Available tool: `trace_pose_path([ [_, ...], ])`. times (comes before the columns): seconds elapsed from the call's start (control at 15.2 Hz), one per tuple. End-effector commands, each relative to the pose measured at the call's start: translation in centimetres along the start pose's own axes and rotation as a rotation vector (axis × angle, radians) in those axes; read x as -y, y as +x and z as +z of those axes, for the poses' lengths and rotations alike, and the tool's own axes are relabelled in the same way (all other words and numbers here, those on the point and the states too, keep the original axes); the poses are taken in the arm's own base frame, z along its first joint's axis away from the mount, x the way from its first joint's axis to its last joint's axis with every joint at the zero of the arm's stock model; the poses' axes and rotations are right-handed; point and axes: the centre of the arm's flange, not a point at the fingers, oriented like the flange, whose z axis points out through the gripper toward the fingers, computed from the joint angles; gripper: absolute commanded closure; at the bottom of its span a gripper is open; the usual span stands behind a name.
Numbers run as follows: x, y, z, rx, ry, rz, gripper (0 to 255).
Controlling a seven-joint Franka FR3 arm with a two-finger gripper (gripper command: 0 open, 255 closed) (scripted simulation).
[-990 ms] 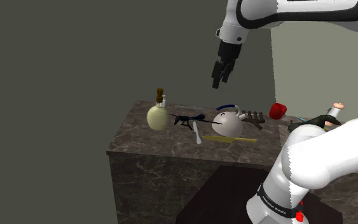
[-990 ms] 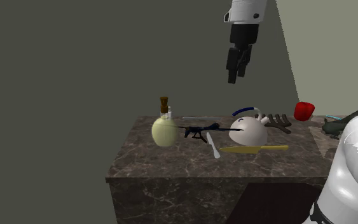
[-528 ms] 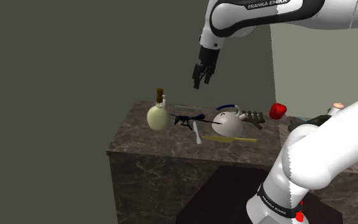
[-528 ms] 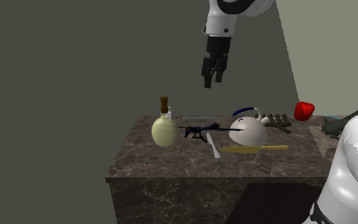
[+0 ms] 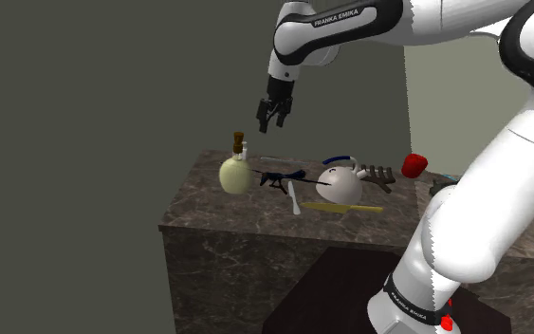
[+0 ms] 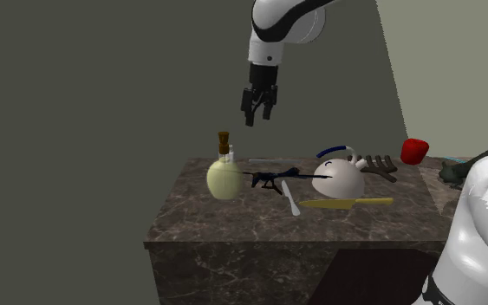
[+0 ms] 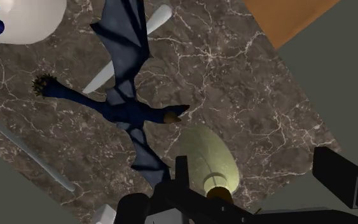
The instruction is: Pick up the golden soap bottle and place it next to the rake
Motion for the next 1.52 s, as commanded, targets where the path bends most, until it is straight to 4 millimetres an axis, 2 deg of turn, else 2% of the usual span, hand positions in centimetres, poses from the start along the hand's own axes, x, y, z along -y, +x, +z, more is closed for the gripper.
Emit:
trace_pose_path([
  [0.0,-0.2,2.3,1.1,-0.007,0.009,0.002,0],
  [0.59,-0.9,12.9,5.6,-0.034,0.049,0.009,0],
  [0.66,-0.9,12.9,5.6,-0.034,0.049,0.009,0],
  [1.12,-0.7,13.1,9.6,-0.034,0.049,0.009,0],
  [1.45,-0.7,13.1,9.6,-0.034,0.049,0.009,0],
])
